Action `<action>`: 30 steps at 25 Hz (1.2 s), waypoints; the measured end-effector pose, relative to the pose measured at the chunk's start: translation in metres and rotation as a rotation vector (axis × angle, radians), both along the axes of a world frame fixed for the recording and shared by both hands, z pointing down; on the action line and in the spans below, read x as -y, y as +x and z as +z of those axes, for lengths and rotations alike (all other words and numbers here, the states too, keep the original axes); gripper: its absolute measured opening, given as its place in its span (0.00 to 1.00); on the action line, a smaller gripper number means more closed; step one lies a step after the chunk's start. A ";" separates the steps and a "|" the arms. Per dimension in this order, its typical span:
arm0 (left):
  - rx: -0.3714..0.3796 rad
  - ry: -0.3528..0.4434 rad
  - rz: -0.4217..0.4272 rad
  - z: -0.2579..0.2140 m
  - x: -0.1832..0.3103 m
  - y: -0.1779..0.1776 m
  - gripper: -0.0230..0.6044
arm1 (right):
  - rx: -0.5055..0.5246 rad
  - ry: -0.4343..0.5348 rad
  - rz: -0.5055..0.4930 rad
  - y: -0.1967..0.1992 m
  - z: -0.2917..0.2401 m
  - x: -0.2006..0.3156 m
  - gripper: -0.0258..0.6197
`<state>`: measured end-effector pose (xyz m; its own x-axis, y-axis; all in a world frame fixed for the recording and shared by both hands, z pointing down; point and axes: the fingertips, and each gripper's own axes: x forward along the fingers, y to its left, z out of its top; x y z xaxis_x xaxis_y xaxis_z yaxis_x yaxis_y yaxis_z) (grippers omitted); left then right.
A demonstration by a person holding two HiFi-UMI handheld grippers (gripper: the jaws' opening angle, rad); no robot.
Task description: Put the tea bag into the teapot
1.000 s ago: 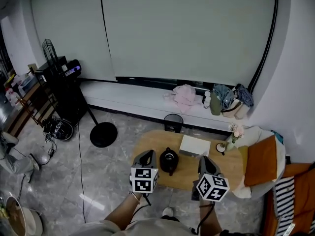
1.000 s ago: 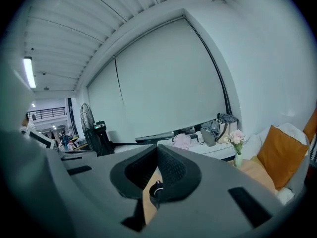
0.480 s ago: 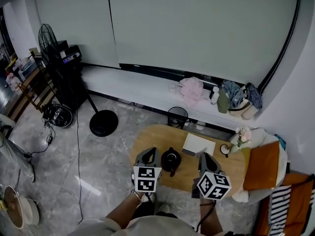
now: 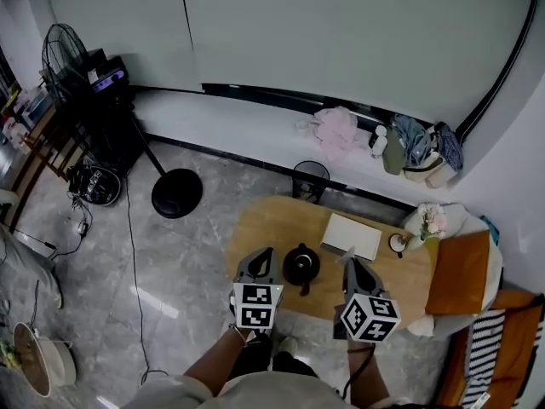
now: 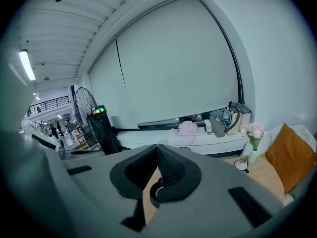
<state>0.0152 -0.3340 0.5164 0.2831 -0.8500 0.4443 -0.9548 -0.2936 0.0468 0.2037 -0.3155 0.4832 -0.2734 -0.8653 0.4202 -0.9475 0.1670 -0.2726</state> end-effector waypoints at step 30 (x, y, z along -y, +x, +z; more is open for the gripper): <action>-0.024 -0.176 0.005 0.147 -0.010 -0.012 0.05 | -0.033 -0.226 -0.085 -0.048 0.148 0.005 0.09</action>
<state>0.0027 -0.3236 0.6632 0.2992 -0.7581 0.5794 -0.9514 -0.2834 0.1204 0.1554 -0.3200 0.6312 -0.3240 -0.7229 0.6103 -0.9417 0.1849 -0.2810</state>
